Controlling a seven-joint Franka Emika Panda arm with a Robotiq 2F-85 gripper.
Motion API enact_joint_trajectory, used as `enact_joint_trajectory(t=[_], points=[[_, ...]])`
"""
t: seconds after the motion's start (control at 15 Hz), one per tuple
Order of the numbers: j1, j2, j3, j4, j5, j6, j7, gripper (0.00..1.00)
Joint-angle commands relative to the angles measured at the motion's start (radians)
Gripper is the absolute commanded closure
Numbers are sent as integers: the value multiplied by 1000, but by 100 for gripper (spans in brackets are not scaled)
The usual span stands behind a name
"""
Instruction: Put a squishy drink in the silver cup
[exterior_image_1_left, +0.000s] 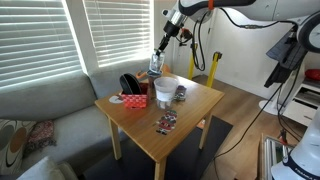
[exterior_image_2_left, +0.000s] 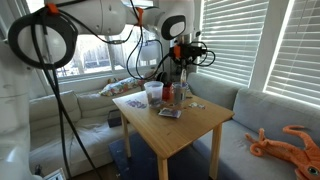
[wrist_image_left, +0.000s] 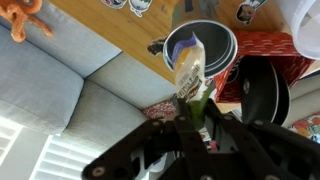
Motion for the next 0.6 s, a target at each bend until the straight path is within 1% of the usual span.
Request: enact_joint_trajectory(t=[0.0,0.07,0.13,0.2,0.33,0.4,0.47,0.53], points=[[-13,6,28,47,-19,-83,12,95],[-13,7,29,51,-22,-99,14,95],[2,13,9,49,-18,-105,11,95],[-1,20,9,54,-12,-111,8,95],[-6,39,6,59,2,-74,2,95],[-11,47,7,64,21,-66,1,54],[-16,51,10,67,35,-64,-5,53],[-18,53,13,69,42,-55,-9,48]])
